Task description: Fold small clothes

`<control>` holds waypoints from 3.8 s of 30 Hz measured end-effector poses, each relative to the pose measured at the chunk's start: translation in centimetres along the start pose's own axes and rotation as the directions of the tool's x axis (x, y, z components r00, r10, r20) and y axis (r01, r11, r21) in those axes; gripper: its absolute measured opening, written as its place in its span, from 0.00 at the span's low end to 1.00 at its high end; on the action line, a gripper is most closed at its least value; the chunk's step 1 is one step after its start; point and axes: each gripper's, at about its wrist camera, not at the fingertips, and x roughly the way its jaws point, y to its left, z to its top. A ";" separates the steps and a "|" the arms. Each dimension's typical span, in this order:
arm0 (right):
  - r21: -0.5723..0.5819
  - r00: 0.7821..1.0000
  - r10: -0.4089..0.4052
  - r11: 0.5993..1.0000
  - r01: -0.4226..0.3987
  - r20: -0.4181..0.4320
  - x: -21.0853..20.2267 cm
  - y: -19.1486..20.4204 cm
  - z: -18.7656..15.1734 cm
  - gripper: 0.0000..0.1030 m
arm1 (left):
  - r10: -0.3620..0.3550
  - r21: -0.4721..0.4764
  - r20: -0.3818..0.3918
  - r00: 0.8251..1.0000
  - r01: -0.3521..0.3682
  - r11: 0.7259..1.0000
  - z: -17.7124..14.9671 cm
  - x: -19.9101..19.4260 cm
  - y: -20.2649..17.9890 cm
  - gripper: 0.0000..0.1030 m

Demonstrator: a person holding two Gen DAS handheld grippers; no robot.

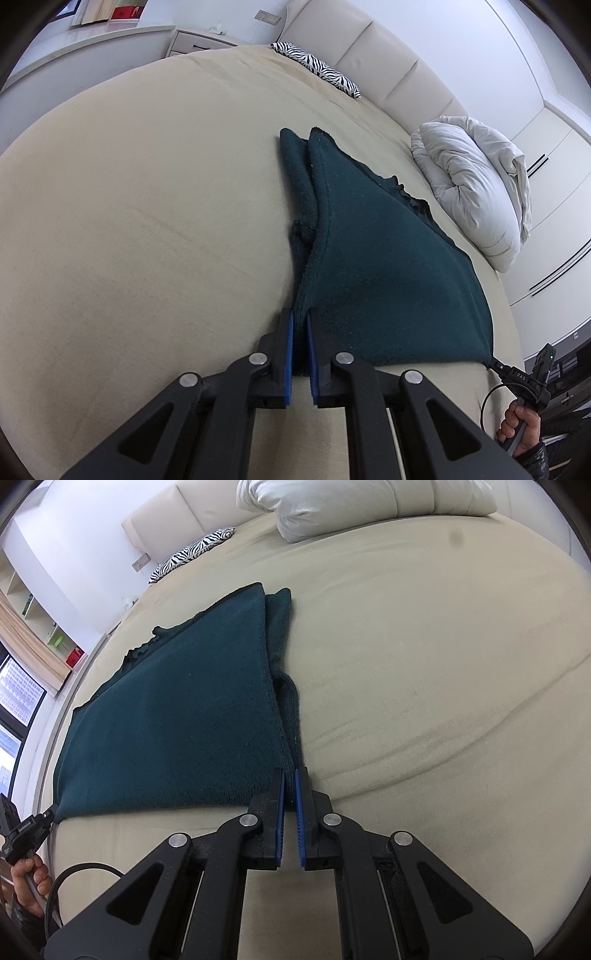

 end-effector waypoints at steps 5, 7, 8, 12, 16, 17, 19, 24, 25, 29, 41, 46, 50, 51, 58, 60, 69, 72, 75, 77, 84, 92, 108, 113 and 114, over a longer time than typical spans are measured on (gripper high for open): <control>0.005 1.000 0.005 1.000 -0.005 -0.003 0.4 -0.2 0.3 0.04 | -0.002 0.002 -0.006 1.000 0.002 1.000 0.1 0.1 0.0 0.10; 0.003 1.000 0.006 1.000 -0.006 -0.008 0.7 -0.1 0.4 0.04 | -0.003 0.000 -0.005 1.000 0.003 1.000 0.1 0.1 0.0 0.10; 0.007 1.000 0.011 1.000 -0.011 -0.012 0.9 -0.2 0.5 0.04 | -0.004 -0.002 -0.004 1.000 0.004 1.000 0.1 0.0 0.0 0.10; 0.024 0.999 0.037 0.999 -0.037 -0.016 1.1 -0.6 0.5 0.05 | -0.028 -0.041 0.000 1.000 0.028 0.999 0.1 -0.4 0.3 0.17; 0.068 0.997 0.054 0.996 -0.051 -0.046 0.5 -1.0 1.0 0.18 | 0.004 -0.059 0.061 0.998 0.000 0.998 0.5 -3.1 -0.3 0.27; 0.082 0.998 0.048 0.996 -0.045 -0.041 -0.1 -1.1 1.3 0.21 | 0.009 -0.046 0.091 0.996 -0.005 0.999 0.9 -4.1 -0.9 0.27; 0.080 0.999 0.029 0.996 -0.030 0.016 -1.9 -1.0 2.1 0.22 | 0.017 -0.007 0.136 0.991 -0.016 1.000 1.9 -5.3 -2.2 0.28; 0.030 0.987 0.136 0.990 -0.139 0.084 -2.8 3.1 6.1 0.24 | 0.025 0.157 0.172 0.985 -0.052 0.986 5.3 -2.7 -8.3 0.33; 0.008 0.984 0.161 0.987 -0.162 0.074 -2.0 4.7 6.9 0.24 | 0.026 0.190 0.168 0.985 -0.059 0.980 6.0 -1.2 -9.8 0.34; -0.056 0.961 0.275 0.960 -0.274 0.009 3.5 11.4 9.8 0.24 | 0.069 0.269 0.167 0.984 -0.113 0.956 8.2 4.3 -13.3 0.34; 0.156 0.921 0.387 0.913 -0.377 -0.042 18.7 13.1 15.0 0.21 | 0.148 0.206 0.149 0.978 -0.177 0.962 10.5 11.5 -9.3 0.35; 0.331 0.891 0.440 0.829 -0.451 0.112 18.7 5.6 15.2 0.01 | 0.094 0.147 0.141 0.986 -0.115 0.982 11.4 11.7 -7.5 0.35; 0.383 0.926 0.317 0.845 -0.373 0.203 16.3 1.1 15.1 0.04 | 0.100 0.135 0.149 0.984 -0.120 0.984 11.1 10.9 -7.3 0.35; 0.420 0.933 0.287 0.835 -0.355 0.219 15.6 -0.2 14.7 0.06 | 0.119 0.133 0.157 0.980 -0.140 0.981 10.9 10.5 -7.4 0.35; 0.323 0.906 0.352 0.851 -0.415 0.235 9.5 4.6 11.0 0.11 | 0.089 0.272 0.150 0.985 -0.128 0.954 5.0 6.0 -13.0 0.42; 0.210 0.881 0.452 0.856 -0.473 0.143 9.6 10.2 9.3 0.11 | 0.104 0.361 0.124 0.987 -0.142 0.922 2.5 5.9 -15.0 0.47; 0.187 0.797 0.589 0.805 -0.564 -0.135 17.1 19.3 1.4 0.13 | 0.195 0.414 0.070 0.978 -0.207 0.887 0.4 7.7 -13.6 0.48; 0.270 0.825 0.563 0.802 -0.533 -0.043 16.1 15.4 2.5 0.13 | 0.187 0.405 0.072 0.980 -0.200 0.892 0.4 7.6 -13.3 0.48; 0.347 0.873 0.484 0.810 -0.473 0.061 14.5 10.3 2.9 0.13 | 0.183 0.410 0.077 0.980 -0.199 0.890 0.2 7.5 -13.2 0.48; 0.409 0.900 0.415 0.805 -0.431 0.132 13.0 6.6 2.9 0.13 | 0.171 0.403 0.073 0.983 -0.186 0.896 0.2 7.5 -12.9 0.48; 0.425 0.947 0.228 0.851 -0.307 0.227 8.8 4.6 4.8 0.20 | 0.162 0.402 0.075 0.984 -0.178 0.898 0.2 7.5 -12.7 0.48; 0.213 0.901 0.417 0.876 -0.433 0.116 13.2 14.6 10.1 0.37 | 0.146 0.378 0.054 0.988 -0.155 0.913 0.6 7.1 -12.8 0.48; 0.208 0.848 0.530 0.831 -0.516 -0.016 22.1 19.0 12.1 0.35 | 0.058 0.203 0.050 0.997 -0.067 0.977 7.9 9.7 -8.6 0.35; 0.355 0.860 0.489 0.785 -0.507 0.147 20.5 9.3 12.8 0.26 | -0.006 0.145 0.049 0.999 -0.001 0.989 7.9 8.9 -6.8 0.26; 0.380 0.853 0.488 0.765 -0.520 0.186 19.7 7.3 12.5 0.26 | -0.015 0.131 0.052 0.999 0.008 0.991 7.8 8.6 -6.4 0.24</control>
